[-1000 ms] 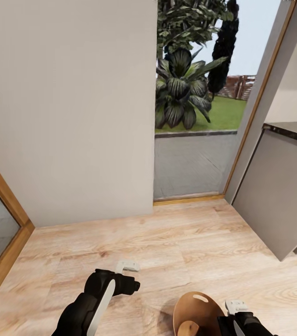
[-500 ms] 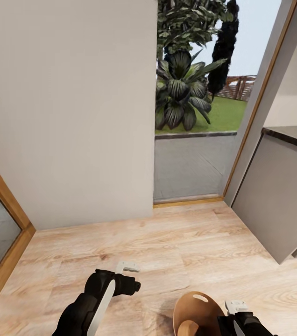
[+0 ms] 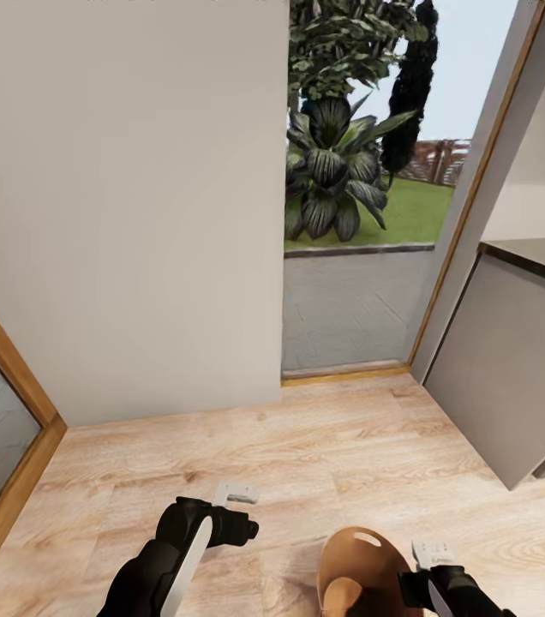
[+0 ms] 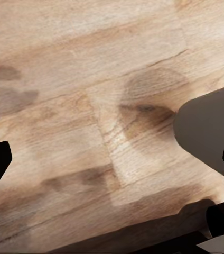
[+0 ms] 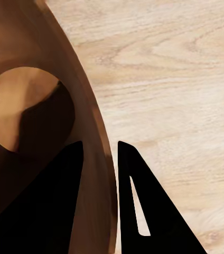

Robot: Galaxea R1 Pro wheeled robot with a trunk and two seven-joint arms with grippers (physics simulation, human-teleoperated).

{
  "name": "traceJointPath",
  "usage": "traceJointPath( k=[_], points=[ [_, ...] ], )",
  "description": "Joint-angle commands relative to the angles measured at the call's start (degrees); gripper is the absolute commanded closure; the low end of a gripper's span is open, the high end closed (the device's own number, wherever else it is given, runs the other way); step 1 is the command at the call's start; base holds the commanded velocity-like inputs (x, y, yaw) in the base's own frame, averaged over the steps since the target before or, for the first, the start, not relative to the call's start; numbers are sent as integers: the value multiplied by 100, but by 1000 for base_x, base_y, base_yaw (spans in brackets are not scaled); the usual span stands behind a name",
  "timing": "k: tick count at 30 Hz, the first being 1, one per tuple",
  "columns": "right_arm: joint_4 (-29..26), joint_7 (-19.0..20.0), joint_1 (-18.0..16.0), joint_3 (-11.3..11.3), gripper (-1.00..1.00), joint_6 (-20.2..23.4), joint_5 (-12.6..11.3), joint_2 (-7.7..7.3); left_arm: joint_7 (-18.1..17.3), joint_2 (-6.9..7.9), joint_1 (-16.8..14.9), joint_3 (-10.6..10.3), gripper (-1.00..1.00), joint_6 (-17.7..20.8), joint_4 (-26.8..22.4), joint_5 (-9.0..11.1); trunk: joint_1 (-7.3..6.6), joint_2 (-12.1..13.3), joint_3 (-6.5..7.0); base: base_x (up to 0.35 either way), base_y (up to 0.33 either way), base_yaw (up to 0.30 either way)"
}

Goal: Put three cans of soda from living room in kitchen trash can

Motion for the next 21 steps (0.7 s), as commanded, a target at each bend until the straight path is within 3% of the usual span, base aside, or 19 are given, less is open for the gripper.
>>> traceJointPath(
  k=[1,5,9,11,14,21],
  points=[
    [-88,25,-5,-18,100,42,-56,4,-2,0,0,0,-100,-1,3,0,-23,41,19,0,0,0],
    [-611,22,-27,-23,100,650,-71,9,-17,0,0,5,-100,0,9,0,-111,202,91,0,0,0],
    [-1392,-2,-202,-25,100,1706,-51,11,-79,0,0,8,-100,-1,11,0,-199,362,163,0,0,0],
    [-1614,-16,-476,-11,100,2367,-14,-4,-95,0,0,8,-100,-1,45,0,-243,442,199,0,0,0],
    [-1713,-24,-857,7,100,2899,13,-48,-103,-4,-4,8,-100,-1,134,6,-308,563,252,0,0,0],
    [-1761,-20,-1109,21,100,3145,17,-41,-106,-8,-8,9,-100,-38,213,5,-462,844,378,0,0,0]
  ],
)
